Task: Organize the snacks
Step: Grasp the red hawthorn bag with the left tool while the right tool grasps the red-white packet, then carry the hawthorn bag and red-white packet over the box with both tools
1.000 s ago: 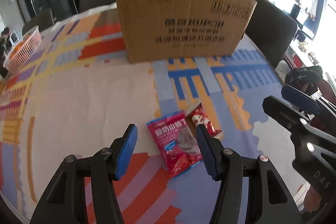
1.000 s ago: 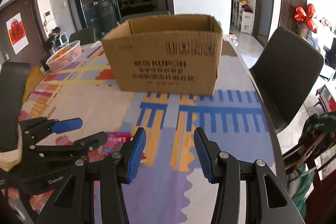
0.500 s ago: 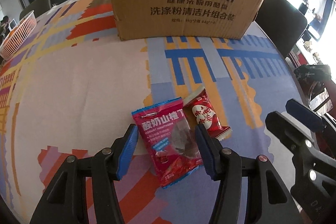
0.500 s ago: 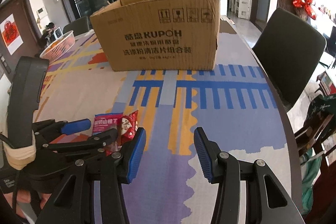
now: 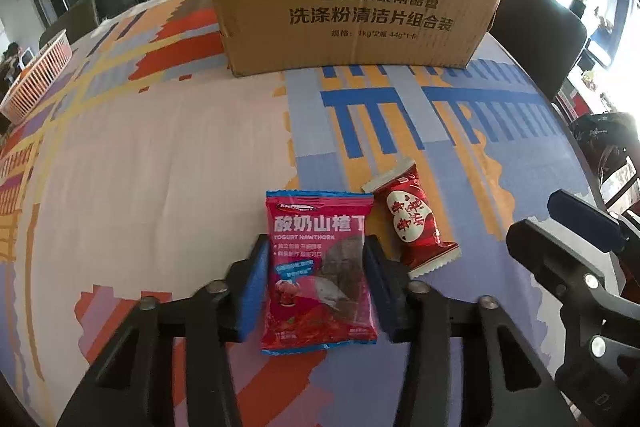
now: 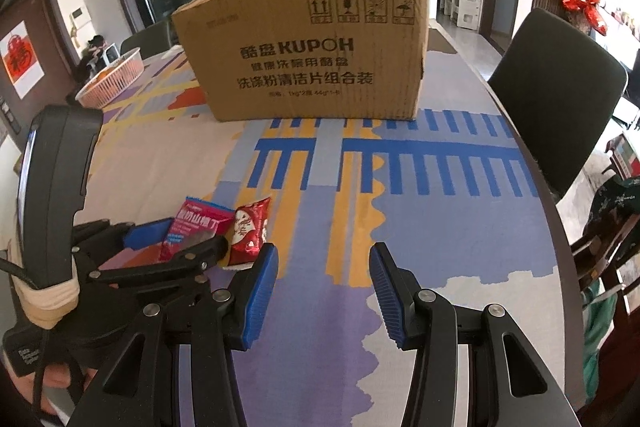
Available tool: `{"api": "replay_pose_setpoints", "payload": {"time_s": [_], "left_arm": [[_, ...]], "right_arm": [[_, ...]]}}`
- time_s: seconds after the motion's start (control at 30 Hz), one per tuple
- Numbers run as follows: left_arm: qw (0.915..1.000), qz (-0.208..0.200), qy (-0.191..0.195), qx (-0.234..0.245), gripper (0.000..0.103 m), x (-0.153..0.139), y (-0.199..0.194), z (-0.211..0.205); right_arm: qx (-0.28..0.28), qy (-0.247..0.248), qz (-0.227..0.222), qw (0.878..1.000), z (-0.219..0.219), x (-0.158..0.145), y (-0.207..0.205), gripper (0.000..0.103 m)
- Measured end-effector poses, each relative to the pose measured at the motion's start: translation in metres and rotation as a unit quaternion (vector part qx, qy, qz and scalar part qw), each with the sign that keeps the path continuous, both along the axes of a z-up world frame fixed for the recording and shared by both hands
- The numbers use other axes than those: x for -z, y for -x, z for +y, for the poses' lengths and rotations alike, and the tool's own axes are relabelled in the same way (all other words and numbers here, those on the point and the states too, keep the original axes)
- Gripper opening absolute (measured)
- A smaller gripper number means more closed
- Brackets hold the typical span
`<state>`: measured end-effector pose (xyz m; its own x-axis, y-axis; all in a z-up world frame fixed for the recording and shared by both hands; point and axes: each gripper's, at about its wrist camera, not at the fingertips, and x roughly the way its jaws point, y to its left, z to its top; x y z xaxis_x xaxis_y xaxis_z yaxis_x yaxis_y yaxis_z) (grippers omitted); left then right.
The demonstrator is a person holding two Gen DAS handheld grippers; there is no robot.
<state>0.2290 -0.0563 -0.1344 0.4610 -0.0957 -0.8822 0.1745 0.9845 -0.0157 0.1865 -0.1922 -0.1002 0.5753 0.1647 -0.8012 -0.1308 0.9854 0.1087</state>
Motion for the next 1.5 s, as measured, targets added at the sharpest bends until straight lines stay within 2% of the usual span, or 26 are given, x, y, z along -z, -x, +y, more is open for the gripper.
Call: {"api": "replay_pose_setpoints", "payload": {"time_s": [0.17,0.27,0.53,0.8,1.23,1.5], "left_arm": [[0.9997,0.001,0.023,0.000,0.041,-0.004,0.001,0.011],[0.9995,-0.013,0.029,-0.008,0.041,-0.015,0.006,0.022],[0.9986,-0.047,0.010,-0.022,0.041,-0.033,0.015,0.044],[0.9984,-0.042,0.014,-0.035,0.041,-0.028,0.017,0.056],[0.9982,-0.043,0.023,-0.036,0.041,-0.026,0.015,0.057],[0.9975,-0.055,0.027,-0.034,0.041,-0.036,0.019,0.056]], "right_arm": [[-0.005,-0.001,0.008,1.000,0.006,0.002,-0.001,0.049],[-0.013,-0.004,0.010,1.000,0.013,0.002,-0.001,0.049],[-0.043,-0.012,0.014,0.999,0.036,0.002,-0.011,0.049],[-0.045,-0.021,0.040,0.998,0.049,0.019,-0.034,0.048],[-0.056,0.009,0.058,0.997,0.069,0.032,-0.050,0.026],[-0.053,0.006,0.054,0.997,0.066,0.029,-0.048,0.023]]}}
